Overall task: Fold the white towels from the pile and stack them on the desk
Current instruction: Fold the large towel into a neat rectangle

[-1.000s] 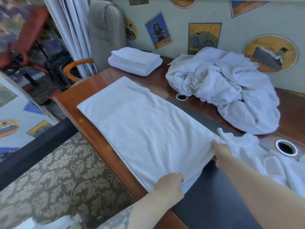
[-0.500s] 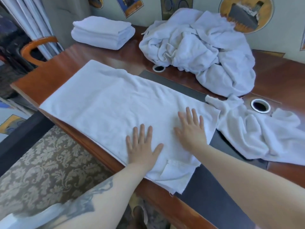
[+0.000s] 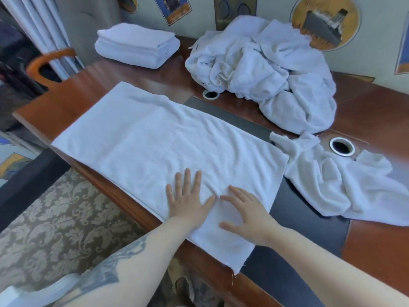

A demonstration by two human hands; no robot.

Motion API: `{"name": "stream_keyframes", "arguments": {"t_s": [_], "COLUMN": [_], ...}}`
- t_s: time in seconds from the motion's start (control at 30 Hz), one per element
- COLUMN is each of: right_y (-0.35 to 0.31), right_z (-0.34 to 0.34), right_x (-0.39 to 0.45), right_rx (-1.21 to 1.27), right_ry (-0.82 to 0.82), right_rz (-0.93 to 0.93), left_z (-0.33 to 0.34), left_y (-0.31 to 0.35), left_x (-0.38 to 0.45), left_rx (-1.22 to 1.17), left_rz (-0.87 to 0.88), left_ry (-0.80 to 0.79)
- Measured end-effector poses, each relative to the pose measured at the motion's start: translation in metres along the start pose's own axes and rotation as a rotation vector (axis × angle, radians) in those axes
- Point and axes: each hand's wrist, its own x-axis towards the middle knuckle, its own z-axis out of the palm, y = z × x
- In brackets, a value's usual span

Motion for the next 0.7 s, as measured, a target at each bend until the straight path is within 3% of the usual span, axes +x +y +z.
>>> {"name": "stream_keyframes", "arguments": {"t_s": [0.07, 0.2, 0.47, 0.7], "right_y": [-0.026, -0.057, -0.116, -0.188], "right_z": [0.014, 0.046, 0.04, 0.057], "right_x": [0.013, 0.019, 0.092, 0.185], "right_rx": [-0.032, -0.158, -0.154, -0.091], "right_ry": [0.122, 0.158, 0.176, 0.218], "right_rz": [0.123, 0.281, 0.288, 0.385], "left_z": [-0.002, -0.008, -0.043, -0.068], "left_y": [-0.001, -0.012, -0.072, -0.172], "left_x": [-0.009, -0.021, 0.026, 0.089], "left_rx": [-0.041, 0.017, 0.049, 0.13], "left_rz": [0.016, 0.075, 0.168, 0.361], "left_ry": [-0.028, -0.074, -0.086, -0.048]}}
